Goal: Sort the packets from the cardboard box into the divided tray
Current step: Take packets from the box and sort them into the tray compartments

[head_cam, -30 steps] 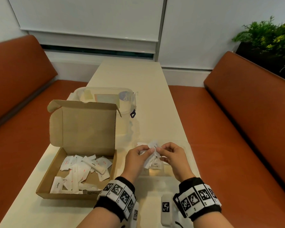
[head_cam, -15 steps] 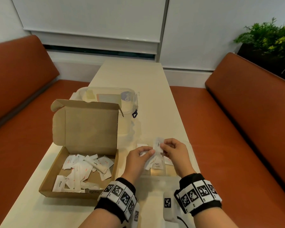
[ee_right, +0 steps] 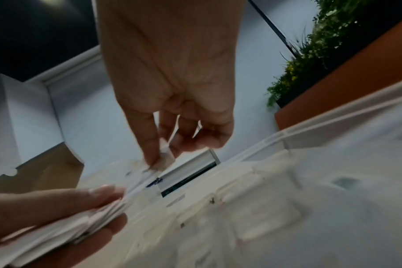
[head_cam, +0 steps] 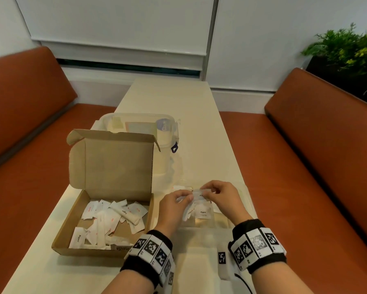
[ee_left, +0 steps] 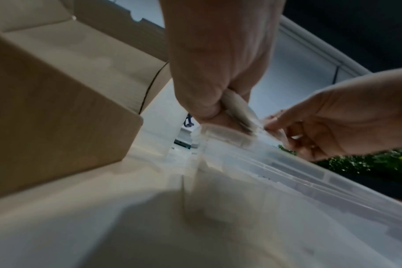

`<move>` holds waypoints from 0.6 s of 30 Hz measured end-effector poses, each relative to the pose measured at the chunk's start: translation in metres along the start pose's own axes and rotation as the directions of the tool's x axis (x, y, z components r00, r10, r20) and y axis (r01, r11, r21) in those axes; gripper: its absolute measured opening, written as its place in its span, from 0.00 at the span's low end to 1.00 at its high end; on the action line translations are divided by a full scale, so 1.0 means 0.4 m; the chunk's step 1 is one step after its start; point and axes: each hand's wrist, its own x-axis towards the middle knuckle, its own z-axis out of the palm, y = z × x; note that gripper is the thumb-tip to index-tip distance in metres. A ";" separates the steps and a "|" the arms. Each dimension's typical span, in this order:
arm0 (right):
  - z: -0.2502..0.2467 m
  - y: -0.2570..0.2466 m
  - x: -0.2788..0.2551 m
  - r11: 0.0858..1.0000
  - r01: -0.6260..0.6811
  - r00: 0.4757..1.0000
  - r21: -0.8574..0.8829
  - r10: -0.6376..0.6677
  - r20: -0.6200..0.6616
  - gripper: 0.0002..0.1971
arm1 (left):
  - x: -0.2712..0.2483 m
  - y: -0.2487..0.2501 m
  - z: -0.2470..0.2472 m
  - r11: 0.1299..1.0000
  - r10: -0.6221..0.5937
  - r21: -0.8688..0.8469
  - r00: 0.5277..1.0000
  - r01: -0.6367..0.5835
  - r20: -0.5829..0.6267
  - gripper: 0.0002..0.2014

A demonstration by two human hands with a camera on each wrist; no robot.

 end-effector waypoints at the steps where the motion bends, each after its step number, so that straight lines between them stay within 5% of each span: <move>1: 0.000 0.011 0.001 0.999 -0.032 0.999 -0.028 0.030 -0.041 0.05 | -0.002 0.000 -0.004 1.000 0.007 0.014 1.000 -0.006 -0.027 0.09; 5: 0.017 0.048 -0.004 0.977 -0.132 0.991 -0.166 0.128 -0.030 0.06 | -0.004 0.005 -0.014 1.000 0.022 0.018 0.997 -0.021 -0.073 0.12; 18: 0.063 0.075 0.015 0.753 0.115 0.991 -0.648 -0.040 0.130 0.05 | -0.004 0.002 -0.011 0.999 0.037 0.041 0.997 -0.034 -0.073 0.12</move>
